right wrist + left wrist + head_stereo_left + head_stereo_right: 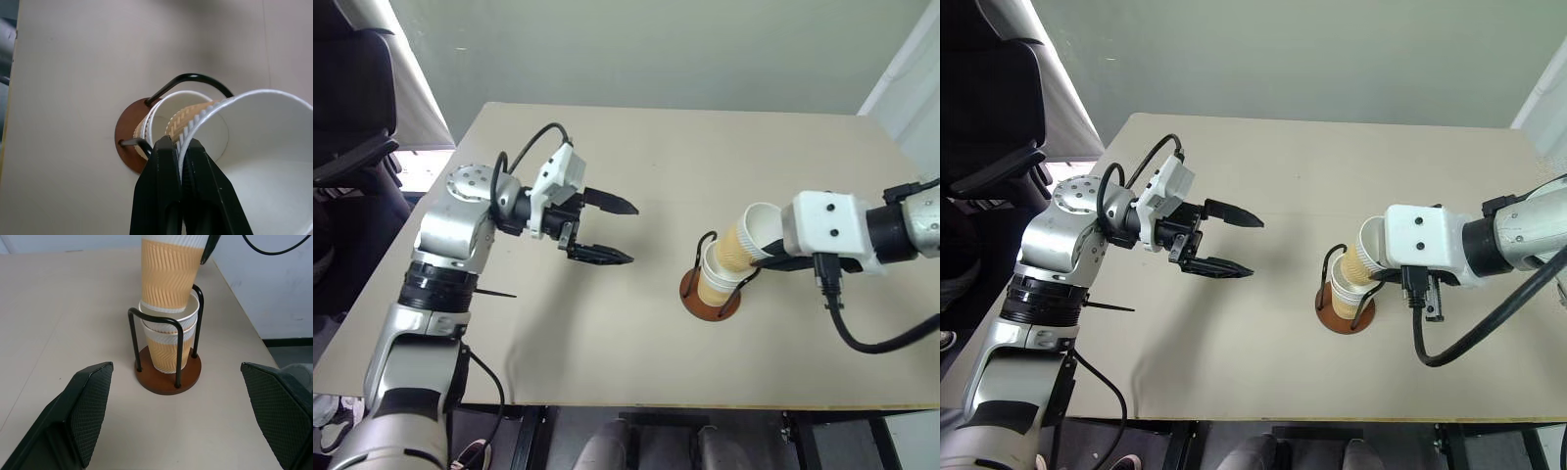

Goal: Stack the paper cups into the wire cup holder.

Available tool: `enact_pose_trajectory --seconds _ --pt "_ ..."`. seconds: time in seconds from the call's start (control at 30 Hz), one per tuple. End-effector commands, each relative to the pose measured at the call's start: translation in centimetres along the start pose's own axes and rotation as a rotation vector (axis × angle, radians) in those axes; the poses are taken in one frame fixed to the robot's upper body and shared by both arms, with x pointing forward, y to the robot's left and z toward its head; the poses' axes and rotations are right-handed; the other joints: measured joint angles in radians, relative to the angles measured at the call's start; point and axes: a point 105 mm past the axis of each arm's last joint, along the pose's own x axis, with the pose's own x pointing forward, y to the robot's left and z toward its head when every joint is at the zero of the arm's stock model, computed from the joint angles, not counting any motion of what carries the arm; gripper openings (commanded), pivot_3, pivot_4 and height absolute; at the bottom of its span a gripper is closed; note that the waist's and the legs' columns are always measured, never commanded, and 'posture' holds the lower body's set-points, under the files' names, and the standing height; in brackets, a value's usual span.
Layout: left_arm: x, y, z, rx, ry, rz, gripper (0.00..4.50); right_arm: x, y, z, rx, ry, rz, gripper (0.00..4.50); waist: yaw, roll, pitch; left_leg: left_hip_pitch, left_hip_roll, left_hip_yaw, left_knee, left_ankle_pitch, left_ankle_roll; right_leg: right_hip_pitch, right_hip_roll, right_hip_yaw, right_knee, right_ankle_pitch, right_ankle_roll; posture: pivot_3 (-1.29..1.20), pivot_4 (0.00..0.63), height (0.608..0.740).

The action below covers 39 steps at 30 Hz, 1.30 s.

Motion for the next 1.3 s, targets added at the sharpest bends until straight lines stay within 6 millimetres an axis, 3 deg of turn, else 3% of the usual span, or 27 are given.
enact_pose_trajectory --seconds 0.03,0.23,0.27,0.33,0.5,0.67,0.8,0.97,1.13,1.17,1.3 --pt "-0.1 0.0 1.2 0.053 -0.005 0.003 4.50 -0.1 -0.1 0.0 -0.036 0.013 -0.007 0.05 0.000 0.000 0.000 0.000 0.000 0.000 0.000 0.000 0.000 0.000 0.000 0.000 0.000 0.000 0.000 0.00 0.150 0.740" --pt "-0.1 0.0 1.1 0.052 -0.003 0.007 4.50 0.1 0.1 0.2 -0.061 0.006 0.008 0.05 0.000 0.000 0.000 0.000 0.000 0.000 0.000 0.000 0.000 0.000 0.000 0.000 0.000 0.000 0.000 0.00 0.150 0.740" --pt "-0.1 0.0 1.1 0.052 -0.003 0.008 4.50 0.2 0.1 0.3 -0.064 0.004 0.007 0.22 0.000 0.000 0.000 0.000 0.000 0.000 0.000 0.000 0.000 0.000 0.000 0.000 0.000 0.000 0.000 0.00 0.150 0.740" --pt "-0.1 0.0 1.0 0.052 -0.002 0.009 4.50 0.2 0.1 0.4 -0.068 -0.003 0.009 0.64 0.000 0.000 0.000 0.000 0.000 0.000 0.000 0.000 0.000 0.000 0.000 0.000 0.000 0.000 0.000 0.00 0.150 0.740" --pt "0.0 -0.1 1.0 0.058 0.000 0.005 4.50 0.4 -0.3 1.2 -0.065 -0.047 -0.007 2.35 -0.001 0.000 0.000 0.000 0.000 0.000 0.000 0.000 0.000 0.000 0.000 0.000 0.000 0.000 0.000 0.00 0.150 0.740" --pt "0.0 0.0 0.9 0.055 -0.007 0.018 4.50 0.2 -3.1 2.7 0.019 -0.174 -0.150 4.04 -0.007 0.000 0.000 0.001 0.000 0.000 0.000 0.001 0.001 0.000 0.000 0.000 0.001 0.000 0.000 0.00 0.150 0.740" --pt "-0.6 0.5 0.7 0.036 -0.016 0.078 4.50 -0.5 -4.8 2.3 0.145 -0.234 -0.262 4.04 -0.005 0.000 0.000 0.000 0.000 0.000 0.001 0.001 0.001 0.000 0.000 0.000 0.000 0.000 0.000 0.00 0.150 0.740" --pt "-1.4 1.6 -0.1 -0.002 -0.027 0.202 4.50 -1.2 -6.9 -1.3 0.349 -0.254 -0.459 4.04 -0.003 0.000 0.000 0.000 0.000 0.000 0.000 0.001 0.001 0.001 0.000 0.000 0.000 0.000 0.000 0.00 0.150 0.740" --pt "-3.5 4.5 -1.7 -0.066 -0.047 0.497 4.50 -2.8 -9.6 -8.0 0.623 -0.242 -0.815 4.04 -0.004 0.000 0.000 0.001 0.000 0.000 0.000 0.002 0.001 0.000 0.000 0.000 0.001 0.001 -0.001 0.00 0.150 0.740" --pt "-3.8 4.9 -1.9 -0.075 -0.051 0.536 4.50 -3.0 -9.8 -8.9 0.654 -0.239 -0.851 4.04 -0.004 0.000 0.000 0.001 0.000 0.000 0.000 0.002 0.001 0.000 0.000 0.000 0.001 0.001 -0.001 0.00 0.150 0.740" --pt "-6.0 6.5 -3.7 -0.127 -0.075 0.793 4.50 -4.1 -10.0 -15.5 0.915 -0.181 -1.120 4.04 -0.005 0.000 0.000 0.001 0.000 0.000 0.000 0.003 0.000 0.000 0.000 0.000 0.001 0.001 -0.001 0.00 0.150 0.740"
